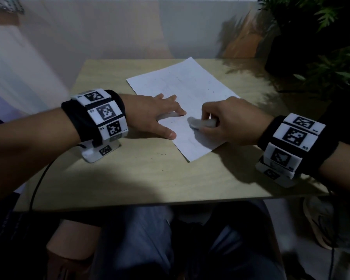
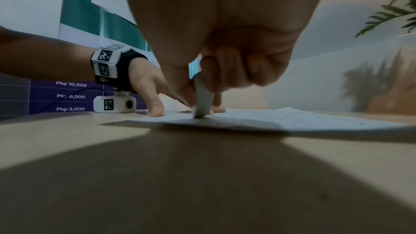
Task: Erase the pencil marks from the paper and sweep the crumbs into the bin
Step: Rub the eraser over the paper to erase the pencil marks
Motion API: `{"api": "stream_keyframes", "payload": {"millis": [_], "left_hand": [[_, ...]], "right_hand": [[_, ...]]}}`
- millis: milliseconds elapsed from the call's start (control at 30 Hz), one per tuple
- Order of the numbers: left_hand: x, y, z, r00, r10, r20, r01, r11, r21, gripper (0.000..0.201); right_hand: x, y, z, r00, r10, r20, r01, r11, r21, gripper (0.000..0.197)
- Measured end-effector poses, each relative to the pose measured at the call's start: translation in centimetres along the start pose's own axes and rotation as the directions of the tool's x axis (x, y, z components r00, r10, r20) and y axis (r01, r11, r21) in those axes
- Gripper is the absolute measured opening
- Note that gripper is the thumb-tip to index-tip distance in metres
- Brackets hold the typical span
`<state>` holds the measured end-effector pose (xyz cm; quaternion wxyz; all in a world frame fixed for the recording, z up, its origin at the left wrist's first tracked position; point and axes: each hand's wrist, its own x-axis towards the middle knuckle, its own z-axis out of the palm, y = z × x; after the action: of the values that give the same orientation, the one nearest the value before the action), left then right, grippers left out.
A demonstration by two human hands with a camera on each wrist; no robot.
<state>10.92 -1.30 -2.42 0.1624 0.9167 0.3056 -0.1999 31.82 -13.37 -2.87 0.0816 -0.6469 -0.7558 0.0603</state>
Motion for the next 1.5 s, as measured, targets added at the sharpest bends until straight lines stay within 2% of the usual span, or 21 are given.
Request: {"api": "stream_keyframes", "payload": {"millis": [100, 167, 267, 300, 367, 433, 533, 600, 667, 733, 800, 900, 933, 1000, 1067, 1167, 1233, 1300, 1367, 1433, 1500], "left_hand": [[0.0, 0.0, 0.0, 1.000, -0.002, 0.000, 0.002, 1.000, -0.001, 0.079], [-0.1, 0.0, 0.0, 1.000, -0.003, -0.003, 0.003, 1.000, -0.006, 0.079], [0.0, -0.1, 0.0, 1.000, -0.002, -0.001, 0.002, 1.000, -0.004, 0.079], [-0.1, -0.1, 0.0, 1.000, -0.002, 0.000, 0.002, 1.000, -0.004, 0.079], [-0.1, 0.0, 0.0, 1.000, -0.001, 0.001, 0.001, 1.000, -0.007, 0.079], [0.0, -0.1, 0.0, 1.000, -0.004, 0.002, 0.004, 1.000, -0.005, 0.079], [0.0, -0.1, 0.0, 1.000, -0.003, 0.004, 0.003, 1.000, -0.006, 0.079], [0.0, -0.1, 0.0, 1.000, -0.004, 0.006, 0.004, 1.000, -0.004, 0.080], [0.0, 0.0, -0.1, 1.000, -0.006, 0.011, 0.006, 1.000, -0.003, 0.080], [0.0, 0.0, -0.1, 1.000, -0.007, 0.014, 0.007, 1.000, 0.001, 0.080], [0.0, -0.1, -0.1, 1.000, -0.006, 0.012, 0.006, 1.000, -0.002, 0.081], [0.0, -0.1, 0.0, 1.000, -0.006, 0.009, 0.007, 1.000, -0.009, 0.081], [0.0, -0.1, 0.0, 1.000, -0.006, 0.009, 0.006, 1.000, -0.007, 0.080], [0.0, -0.1, 0.0, 1.000, -0.005, 0.009, 0.005, 1.000, -0.002, 0.080], [0.0, -0.1, -0.1, 1.000, -0.009, 0.012, 0.009, 1.000, -0.001, 0.080], [0.0, -0.1, 0.0, 1.000, -0.010, 0.012, 0.010, 1.000, -0.009, 0.079], [0.0, -0.1, -0.1, 1.000, -0.009, 0.009, 0.009, 1.000, -0.013, 0.079], [-0.1, 0.0, -0.1, 1.000, -0.009, 0.010, 0.010, 1.000, -0.015, 0.079], [-0.2, 0.1, -0.2, 1.000, -0.013, 0.012, 0.013, 1.000, -0.005, 0.082], [-0.2, 0.3, -0.1, 1.000, -0.020, 0.015, 0.020, 1.000, 0.003, 0.089], [-0.1, 0.4, -0.1, 1.000, -0.028, 0.011, 0.028, 1.000, 0.011, 0.095]], "right_hand": [[-0.7, -0.6, -0.3, 0.974, -0.064, 0.215, 0.031, 0.987, 0.155, 0.035], [-0.6, -0.2, -0.3, 0.981, -0.020, 0.195, -0.008, 0.990, 0.144, 0.032], [-0.4, 0.4, -0.1, 0.999, 0.041, 0.016, -0.041, 0.999, -0.018, 0.032], [-0.6, 0.1, -0.1, 1.000, 0.006, 0.026, -0.006, 1.000, -0.012, 0.030], [-1.3, -0.5, -0.3, 0.984, -0.082, 0.159, 0.068, 0.993, 0.095, 0.028], [-1.5, -0.8, -0.4, 0.965, -0.099, 0.243, 0.057, 0.983, 0.174, 0.031], [-0.8, 0.3, -0.3, 0.997, 0.025, 0.068, -0.026, 1.000, 0.009, 0.037], [-0.9, 0.3, -0.2, 1.000, 0.010, 0.009, -0.009, 0.998, -0.060, 0.033], [-1.6, -0.3, -0.4, 0.987, -0.074, 0.142, 0.066, 0.996, 0.063, 0.029], [-1.9, -0.8, -0.6, 0.959, -0.114, 0.258, 0.066, 0.980, 0.188, 0.030], [-1.4, -0.2, -0.4, 0.979, -0.045, 0.199, 0.017, 0.990, 0.139, 0.031], [-1.0, 0.5, -0.1, 1.000, 0.028, 0.011, -0.027, 0.999, -0.046, 0.031], [-1.2, 0.3, -0.2, 0.999, -0.004, 0.033, 0.005, 1.000, -0.030, 0.030], [-1.9, -0.4, -0.4, 0.979, -0.099, 0.178, 0.078, 0.990, 0.119, 0.028], [-2.1, -0.6, -0.5, 0.961, -0.118, 0.249, 0.066, 0.976, 0.208, 0.028], [-1.4, 0.5, -0.4, 0.995, 0.023, 0.094, -0.028, 0.999, 0.046, 0.034], [-1.5, 0.6, -0.1, 1.000, 0.018, -0.003, -0.018, 0.999, -0.045, 0.035], [-2.2, -0.1, -0.2, 0.993, -0.075, 0.086, 0.072, 0.997, 0.038, 0.034], [-2.7, -0.6, -0.5, 0.968, -0.129, 0.216, 0.095, 0.982, 0.162, 0.031], [-2.5, -0.1, -0.5, 0.978, -0.097, 0.186, 0.070, 0.987, 0.147, 0.032], [-2.2, 0.4, -0.4, 0.997, -0.026, 0.066, 0.024, 0.999, 0.026, 0.032]]}}
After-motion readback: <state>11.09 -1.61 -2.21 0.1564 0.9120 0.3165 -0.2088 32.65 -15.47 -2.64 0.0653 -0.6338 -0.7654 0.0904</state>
